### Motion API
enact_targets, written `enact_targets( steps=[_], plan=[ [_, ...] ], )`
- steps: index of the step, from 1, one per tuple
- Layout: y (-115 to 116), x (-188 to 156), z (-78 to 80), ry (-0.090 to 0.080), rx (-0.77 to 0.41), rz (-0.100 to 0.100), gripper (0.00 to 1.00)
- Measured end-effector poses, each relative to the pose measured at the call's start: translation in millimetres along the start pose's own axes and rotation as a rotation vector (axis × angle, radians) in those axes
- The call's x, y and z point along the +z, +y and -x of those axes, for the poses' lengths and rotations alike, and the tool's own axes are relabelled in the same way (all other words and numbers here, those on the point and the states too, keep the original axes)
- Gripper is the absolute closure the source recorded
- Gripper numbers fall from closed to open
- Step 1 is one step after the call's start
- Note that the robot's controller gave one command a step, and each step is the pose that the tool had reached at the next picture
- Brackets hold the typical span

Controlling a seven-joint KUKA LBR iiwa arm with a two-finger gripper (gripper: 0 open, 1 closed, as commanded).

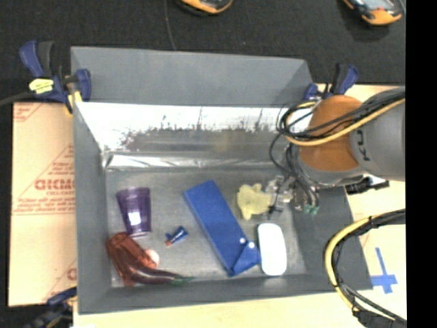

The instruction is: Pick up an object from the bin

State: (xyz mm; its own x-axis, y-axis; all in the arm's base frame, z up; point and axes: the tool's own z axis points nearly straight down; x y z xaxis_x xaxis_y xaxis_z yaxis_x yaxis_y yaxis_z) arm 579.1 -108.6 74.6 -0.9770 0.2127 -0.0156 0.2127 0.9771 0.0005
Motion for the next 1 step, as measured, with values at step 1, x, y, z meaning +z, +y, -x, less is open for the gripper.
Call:
enact_targets(
  steps=[1],
  plan=[
    [-0.3, -9.8, 0.2, -0.001, -0.001, 0.000, 1.00]
  ],
)
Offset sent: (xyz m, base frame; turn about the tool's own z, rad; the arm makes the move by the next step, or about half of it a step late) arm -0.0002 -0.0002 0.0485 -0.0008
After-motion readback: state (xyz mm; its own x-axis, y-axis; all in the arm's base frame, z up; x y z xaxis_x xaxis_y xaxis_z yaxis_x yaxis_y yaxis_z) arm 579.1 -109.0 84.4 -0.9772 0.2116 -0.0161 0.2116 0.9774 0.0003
